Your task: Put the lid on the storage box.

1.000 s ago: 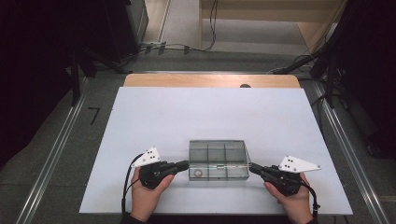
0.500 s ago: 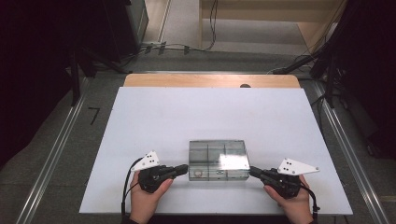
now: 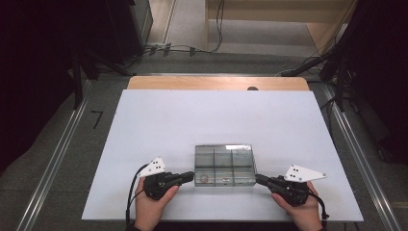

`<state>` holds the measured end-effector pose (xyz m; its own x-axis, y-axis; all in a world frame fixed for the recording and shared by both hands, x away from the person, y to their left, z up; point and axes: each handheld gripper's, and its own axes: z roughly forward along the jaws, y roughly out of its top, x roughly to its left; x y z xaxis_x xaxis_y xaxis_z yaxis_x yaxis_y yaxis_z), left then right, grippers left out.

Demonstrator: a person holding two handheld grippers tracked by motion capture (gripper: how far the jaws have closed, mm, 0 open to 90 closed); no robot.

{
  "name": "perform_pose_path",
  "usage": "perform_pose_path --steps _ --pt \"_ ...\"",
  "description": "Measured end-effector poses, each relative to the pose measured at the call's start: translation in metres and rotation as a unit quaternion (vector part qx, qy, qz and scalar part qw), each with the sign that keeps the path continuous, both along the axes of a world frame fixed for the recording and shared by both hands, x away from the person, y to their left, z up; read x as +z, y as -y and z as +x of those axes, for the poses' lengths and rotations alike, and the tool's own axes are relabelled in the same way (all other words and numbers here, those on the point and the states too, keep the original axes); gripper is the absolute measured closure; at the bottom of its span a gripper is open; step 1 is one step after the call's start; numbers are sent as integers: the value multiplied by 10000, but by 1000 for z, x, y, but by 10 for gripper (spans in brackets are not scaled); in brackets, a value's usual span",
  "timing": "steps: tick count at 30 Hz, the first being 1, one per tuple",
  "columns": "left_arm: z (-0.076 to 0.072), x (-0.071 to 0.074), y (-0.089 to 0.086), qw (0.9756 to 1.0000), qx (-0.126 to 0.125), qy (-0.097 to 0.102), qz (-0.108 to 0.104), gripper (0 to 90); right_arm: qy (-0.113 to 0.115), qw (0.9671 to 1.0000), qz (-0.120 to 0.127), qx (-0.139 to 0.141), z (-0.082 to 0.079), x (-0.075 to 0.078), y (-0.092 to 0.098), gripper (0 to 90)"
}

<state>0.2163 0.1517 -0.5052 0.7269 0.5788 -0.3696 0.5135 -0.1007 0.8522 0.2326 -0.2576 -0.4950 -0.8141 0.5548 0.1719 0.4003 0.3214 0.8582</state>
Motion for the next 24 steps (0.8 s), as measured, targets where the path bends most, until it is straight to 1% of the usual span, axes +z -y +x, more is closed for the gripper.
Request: perform_pose_path --steps 3,8,16,18,24 --pt "0 0 0 10000 -5 -8 9 896 2 10000 -2 1 -1 0 1 881" --pt "0 -1 1 10000 -10 -32 19 896 -39 10000 -80 16 -2 -1 3 880" --pt "1 -3 1 10000 -8 -68 41 896 -105 9998 -150 42 0 -6 3 881" --pt "1 -4 1 10000 -14 -83 45 896 -151 9998 -151 27 0 -7 3 881" --pt "1 -4 2 9999 -15 -77 63 896 -174 9997 -171 21 1 -8 3 881"
